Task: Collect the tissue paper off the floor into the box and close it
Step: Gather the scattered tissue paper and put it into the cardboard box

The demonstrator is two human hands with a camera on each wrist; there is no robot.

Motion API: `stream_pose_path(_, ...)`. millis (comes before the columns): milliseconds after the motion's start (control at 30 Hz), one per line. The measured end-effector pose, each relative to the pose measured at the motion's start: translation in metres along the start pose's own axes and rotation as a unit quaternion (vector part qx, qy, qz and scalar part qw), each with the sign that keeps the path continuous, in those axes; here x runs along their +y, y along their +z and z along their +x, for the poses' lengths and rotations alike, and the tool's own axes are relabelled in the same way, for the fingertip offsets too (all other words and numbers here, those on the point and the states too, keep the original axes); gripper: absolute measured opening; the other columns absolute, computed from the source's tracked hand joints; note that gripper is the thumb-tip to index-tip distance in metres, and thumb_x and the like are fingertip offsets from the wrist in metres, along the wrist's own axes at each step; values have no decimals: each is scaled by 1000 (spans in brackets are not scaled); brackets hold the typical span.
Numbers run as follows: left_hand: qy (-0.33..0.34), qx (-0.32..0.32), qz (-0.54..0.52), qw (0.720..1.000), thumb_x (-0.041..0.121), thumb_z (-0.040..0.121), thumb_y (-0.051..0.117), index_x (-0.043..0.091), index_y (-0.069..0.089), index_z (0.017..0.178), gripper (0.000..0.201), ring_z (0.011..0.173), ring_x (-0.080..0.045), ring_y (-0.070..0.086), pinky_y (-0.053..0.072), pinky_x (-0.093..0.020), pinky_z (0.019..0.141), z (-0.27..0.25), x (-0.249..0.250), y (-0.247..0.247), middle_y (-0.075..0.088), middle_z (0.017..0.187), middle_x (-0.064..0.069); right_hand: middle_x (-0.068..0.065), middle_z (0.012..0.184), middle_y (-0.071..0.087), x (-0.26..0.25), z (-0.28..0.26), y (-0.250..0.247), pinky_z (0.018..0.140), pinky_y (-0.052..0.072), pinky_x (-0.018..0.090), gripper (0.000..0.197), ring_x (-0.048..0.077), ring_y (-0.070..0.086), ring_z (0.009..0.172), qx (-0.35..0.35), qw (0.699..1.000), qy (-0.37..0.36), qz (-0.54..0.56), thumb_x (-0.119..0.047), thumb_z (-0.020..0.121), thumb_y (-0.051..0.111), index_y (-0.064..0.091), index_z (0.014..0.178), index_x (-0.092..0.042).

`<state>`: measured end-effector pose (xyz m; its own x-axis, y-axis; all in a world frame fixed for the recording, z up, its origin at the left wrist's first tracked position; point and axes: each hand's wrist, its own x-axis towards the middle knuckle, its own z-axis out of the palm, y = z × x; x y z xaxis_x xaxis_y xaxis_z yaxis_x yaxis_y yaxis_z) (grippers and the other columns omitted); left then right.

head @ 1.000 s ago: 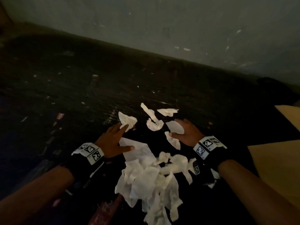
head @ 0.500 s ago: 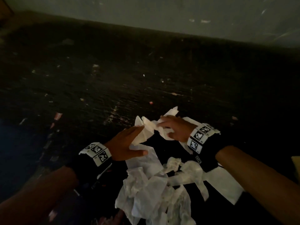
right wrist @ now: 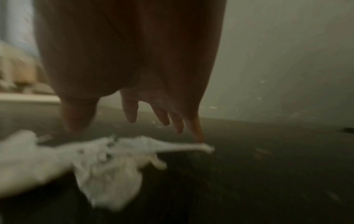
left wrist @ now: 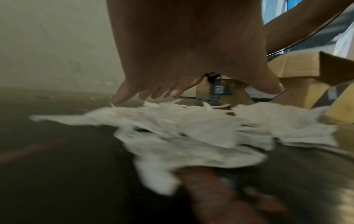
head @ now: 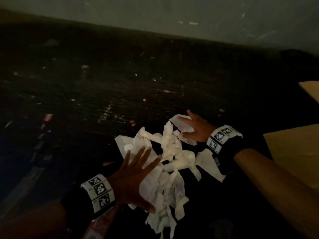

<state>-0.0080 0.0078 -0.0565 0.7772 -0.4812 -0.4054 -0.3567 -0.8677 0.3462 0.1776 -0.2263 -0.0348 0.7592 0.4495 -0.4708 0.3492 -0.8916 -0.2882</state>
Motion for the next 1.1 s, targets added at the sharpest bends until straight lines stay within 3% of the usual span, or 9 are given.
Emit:
stream_pose_path(267, -36, 47, 73, 996, 95, 42, 42, 29, -19, 142, 135, 137, -30, -26, -3, -70, 106, 14, 0, 42, -28, 151, -7, -7, 160, -3, -26, -16, 57, 116, -4, 56, 55, 21, -11, 147, -48, 993, -88, -59, -65, 86, 42, 26, 138, -53)
stream_pose_path(400, -37, 69, 67, 995, 91, 49, 46, 21, 0, 145, 127, 140, -28, -17, 6, -65, 110, 10, -3, 36, -10, 155, -16, -1, 159, 13, -33, -46, 62, 119, 2, 46, 57, 20, 2, 147, -81, 983, -161, -18, -61, 85, 48, 39, 137, -38)
stream_pose_path(467, -32, 87, 82, 992, 92, 51, 41, 16, 16, 145, 123, 140, -29, -6, 12, -61, 110, 5, -4, 32, 6, 155, -21, 3, 157, 20, -32, -63, 57, 120, 9, 42, 60, 13, 8, 145, -22, 983, -176, 46, -56, 84, 55, 43, 137, -30)
stream_pose_path(533, -35, 113, 87, 989, 95, 52, 33, 15, 17, 145, 124, 139, -30, 2, 15, -57, 108, -1, -4, 27, 13, 153, -22, 3, 159, 13, -22, -75, 47, 119, 12, 36, 70, 12, 8, 145, 19, 988, -129, 82, -59, 79, 58, 37, 140, -31)
stream_pose_path(633, -48, 107, 53, 992, 98, 44, 29, 25, -1, 144, 127, 142, -29, 3, 12, -49, 114, -7, -5, 17, 5, 156, -14, -1, 159, -13, 5, -81, 41, 119, 7, 52, 102, 21, -8, 147, -33, 998, -11, 49, -80, 60, 54, 6, 144, -47)
stream_pose_path(767, -50, 124, 56, 989, 93, 52, 35, 19, 40, 132, 110, 121, -33, 47, 41, -48, 101, -8, -3, 10, 50, 133, -14, 0, 156, -27, 30, -75, 54, 114, 0, 60, 121, 27, -18, 145, -82, 996, 43, 8, -86, 48, 58, -12, 140, -51)
stream_pose_path(833, -26, 176, 92, 980, 93, 58, 26, 20, 48, 118, 97, 107, -24, 47, 52, -41, 85, -4, 3, 8, 59, 117, -11, 0, 156, -28, 32, -71, 60, 114, -3, 59, 120, 27, -19, 144, -79, 996, 35, 11, -84, 50, 60, -13, 140, -51)
stream_pose_path(1000, 85, 259, 66, 960, 73, 70, 49, 19, 43, 90, 58, 83, -16, 39, 35, -33, 72, 4, 29, 5, 53, 91, -4, -4, 155, -28, 19, -59, 68, 115, -12, 52, 110, 16, -24, 142, -40, 998, -42, -12, -82, 61, 56, -9, 143, -47)
stream_pose_path(1100, 92, 231, 73, 966, 78, 70, 48, 17, 50, 106, 70, 109, -23, 41, 35, -41, 93, 7, 34, 17, 51, 119, -10, -4, 159, -15, 12, -58, 72, 117, -11, 51, 97, 14, -17, 145, -45, 996, -82, 1, -76, 68, 56, 6, 145, -45)
